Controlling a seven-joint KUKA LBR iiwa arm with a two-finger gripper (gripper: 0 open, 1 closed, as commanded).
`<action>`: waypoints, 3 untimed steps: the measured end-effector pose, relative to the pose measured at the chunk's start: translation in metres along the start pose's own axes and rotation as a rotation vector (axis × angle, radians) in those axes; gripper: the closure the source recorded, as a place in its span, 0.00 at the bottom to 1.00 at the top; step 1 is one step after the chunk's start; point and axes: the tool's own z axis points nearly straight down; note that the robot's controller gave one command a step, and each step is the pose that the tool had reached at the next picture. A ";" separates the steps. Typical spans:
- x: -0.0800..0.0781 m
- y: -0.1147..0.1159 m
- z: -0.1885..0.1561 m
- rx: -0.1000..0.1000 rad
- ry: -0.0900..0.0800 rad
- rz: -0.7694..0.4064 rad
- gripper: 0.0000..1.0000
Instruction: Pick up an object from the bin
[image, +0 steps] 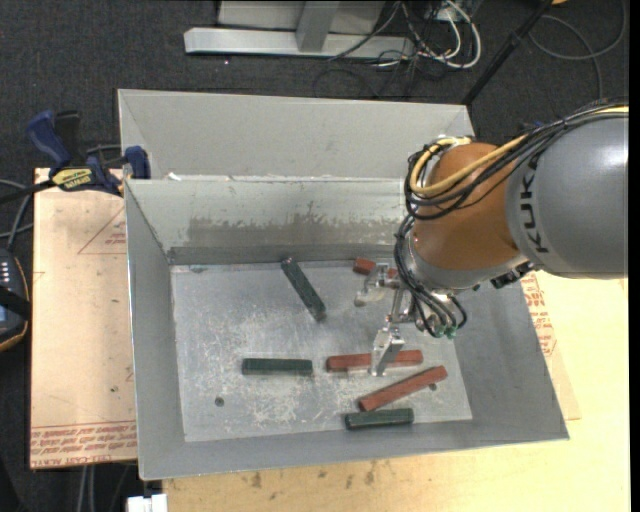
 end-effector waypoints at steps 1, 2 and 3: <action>0.000 0.000 0.000 0.000 0.000 0.000 0.00; -0.004 0.008 0.058 0.000 -0.019 -0.052 1.00; -0.004 0.008 0.058 0.000 -0.019 -0.052 1.00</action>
Offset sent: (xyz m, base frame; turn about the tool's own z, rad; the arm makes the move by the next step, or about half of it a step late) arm -0.0027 0.0076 -0.0660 -0.0529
